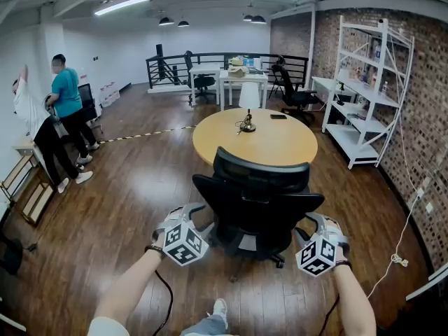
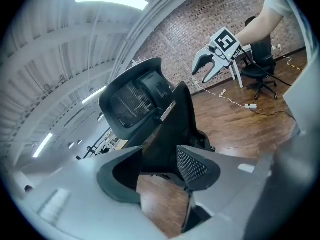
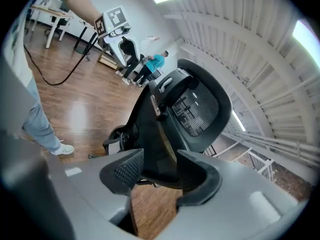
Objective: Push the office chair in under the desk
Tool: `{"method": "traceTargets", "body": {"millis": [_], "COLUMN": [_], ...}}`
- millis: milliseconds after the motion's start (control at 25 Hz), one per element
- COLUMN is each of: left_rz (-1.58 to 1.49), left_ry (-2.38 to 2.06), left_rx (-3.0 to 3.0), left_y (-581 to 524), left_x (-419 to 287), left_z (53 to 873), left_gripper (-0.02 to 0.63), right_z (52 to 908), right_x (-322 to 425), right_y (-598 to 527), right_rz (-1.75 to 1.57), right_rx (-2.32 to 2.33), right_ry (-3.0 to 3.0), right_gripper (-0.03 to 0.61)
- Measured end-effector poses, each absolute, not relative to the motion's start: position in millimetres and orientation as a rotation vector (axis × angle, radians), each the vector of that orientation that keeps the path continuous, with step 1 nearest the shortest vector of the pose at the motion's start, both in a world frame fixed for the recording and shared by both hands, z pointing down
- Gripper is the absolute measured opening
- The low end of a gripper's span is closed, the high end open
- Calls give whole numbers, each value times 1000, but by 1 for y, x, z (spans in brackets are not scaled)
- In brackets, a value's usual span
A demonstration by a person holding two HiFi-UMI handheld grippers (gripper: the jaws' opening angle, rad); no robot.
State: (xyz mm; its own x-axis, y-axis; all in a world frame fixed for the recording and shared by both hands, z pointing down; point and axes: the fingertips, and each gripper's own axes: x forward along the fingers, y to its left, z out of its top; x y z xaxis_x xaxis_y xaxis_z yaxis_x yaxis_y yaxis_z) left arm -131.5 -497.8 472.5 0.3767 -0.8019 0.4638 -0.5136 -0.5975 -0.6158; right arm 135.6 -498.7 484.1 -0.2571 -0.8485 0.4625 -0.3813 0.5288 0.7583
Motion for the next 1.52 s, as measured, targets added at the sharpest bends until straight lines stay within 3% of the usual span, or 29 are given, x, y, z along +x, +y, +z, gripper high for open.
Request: {"method": "traceTargets", "body": {"millis": [600,1520], "left_rz": [-797,-274], "left_ry": [1142,1211], "left_rx": [-2384,-2699], "left_y": [-402,-173], "left_x": [-94,-107], "left_z": [426,398], "left_gripper": [32,17], "right_z": [447,408], "right_x": [77,-49], "right_y": [-407,-182], "right_rz": [-707,-387], "right_rx": [1084,1376], "right_ry": [-1956,-2369], "right_gripper": [80,0]}}
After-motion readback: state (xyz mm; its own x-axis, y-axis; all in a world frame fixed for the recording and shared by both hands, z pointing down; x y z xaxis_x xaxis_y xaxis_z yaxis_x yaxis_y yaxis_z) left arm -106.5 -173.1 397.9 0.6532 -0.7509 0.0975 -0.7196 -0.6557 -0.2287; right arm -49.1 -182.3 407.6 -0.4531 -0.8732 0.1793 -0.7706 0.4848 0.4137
